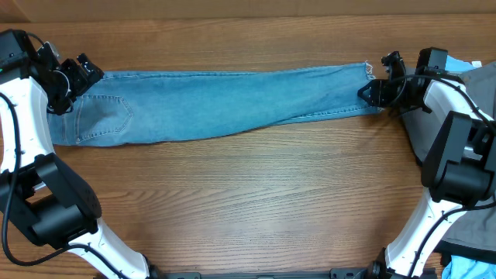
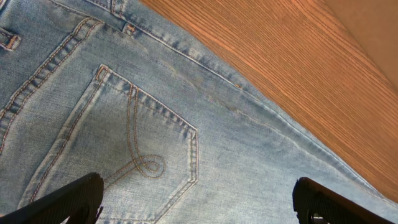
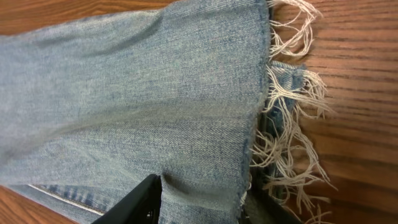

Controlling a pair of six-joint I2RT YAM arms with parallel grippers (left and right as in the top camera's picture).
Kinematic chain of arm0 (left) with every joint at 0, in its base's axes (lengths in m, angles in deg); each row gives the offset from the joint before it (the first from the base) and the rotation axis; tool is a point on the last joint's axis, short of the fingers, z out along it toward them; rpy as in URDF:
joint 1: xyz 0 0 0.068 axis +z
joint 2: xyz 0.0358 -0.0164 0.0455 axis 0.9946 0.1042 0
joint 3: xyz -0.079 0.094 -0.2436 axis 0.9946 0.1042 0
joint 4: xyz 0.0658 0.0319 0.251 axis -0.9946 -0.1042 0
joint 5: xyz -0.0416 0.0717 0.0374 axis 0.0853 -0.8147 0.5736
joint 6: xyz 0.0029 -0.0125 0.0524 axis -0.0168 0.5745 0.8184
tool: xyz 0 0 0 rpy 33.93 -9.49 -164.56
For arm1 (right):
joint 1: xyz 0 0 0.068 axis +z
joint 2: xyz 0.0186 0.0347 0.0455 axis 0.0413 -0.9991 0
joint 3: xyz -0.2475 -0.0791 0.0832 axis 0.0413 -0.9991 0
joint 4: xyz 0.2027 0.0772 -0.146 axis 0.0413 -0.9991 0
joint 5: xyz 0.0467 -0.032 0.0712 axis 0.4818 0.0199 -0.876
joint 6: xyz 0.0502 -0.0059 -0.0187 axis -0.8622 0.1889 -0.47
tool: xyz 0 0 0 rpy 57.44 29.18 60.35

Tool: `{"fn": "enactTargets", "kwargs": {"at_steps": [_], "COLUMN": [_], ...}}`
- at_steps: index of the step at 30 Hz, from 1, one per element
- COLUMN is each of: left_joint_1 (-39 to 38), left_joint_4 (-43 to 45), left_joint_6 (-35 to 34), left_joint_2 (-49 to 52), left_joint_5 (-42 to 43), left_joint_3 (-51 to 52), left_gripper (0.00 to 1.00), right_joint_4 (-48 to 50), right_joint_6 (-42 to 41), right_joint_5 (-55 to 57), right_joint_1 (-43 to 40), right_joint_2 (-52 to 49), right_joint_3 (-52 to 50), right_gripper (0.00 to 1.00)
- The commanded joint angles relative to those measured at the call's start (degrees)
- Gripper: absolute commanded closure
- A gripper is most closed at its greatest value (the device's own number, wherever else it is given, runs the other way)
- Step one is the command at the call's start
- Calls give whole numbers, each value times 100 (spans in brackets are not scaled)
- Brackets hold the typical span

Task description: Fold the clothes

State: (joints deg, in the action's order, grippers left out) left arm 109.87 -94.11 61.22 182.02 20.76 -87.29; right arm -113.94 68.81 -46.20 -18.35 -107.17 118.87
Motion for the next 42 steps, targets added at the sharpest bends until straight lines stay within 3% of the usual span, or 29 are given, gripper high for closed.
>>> {"fn": "enactTargets", "kwargs": {"at_steps": [1,15,40,41,42], "left_joint_1": [0,0,0,0,0], "left_joint_4": [24,24,24,24,22], "left_joint_6": [66,66,66,66,66], "left_joint_2": [-140,-140,-140,-140,-140], "left_joint_5": [59,61,61,61,61], "left_joint_3": [-151,-151,-151,-151,-151], "left_gripper": [0,0,0,0,0], "right_joint_4": [-74,-691,-1309,-1307,-1303], "right_joint_6": [13,-334,-310,-315,-328], "right_joint_5": [-101,531,1569,1650,1731], "right_joint_1": [22,15,-26,-26,-26], "right_joint_2": [205,767,603,603,605], "right_joint_3": [90,374,181,181,181], "right_gripper": [70,96,96,94,82]}}
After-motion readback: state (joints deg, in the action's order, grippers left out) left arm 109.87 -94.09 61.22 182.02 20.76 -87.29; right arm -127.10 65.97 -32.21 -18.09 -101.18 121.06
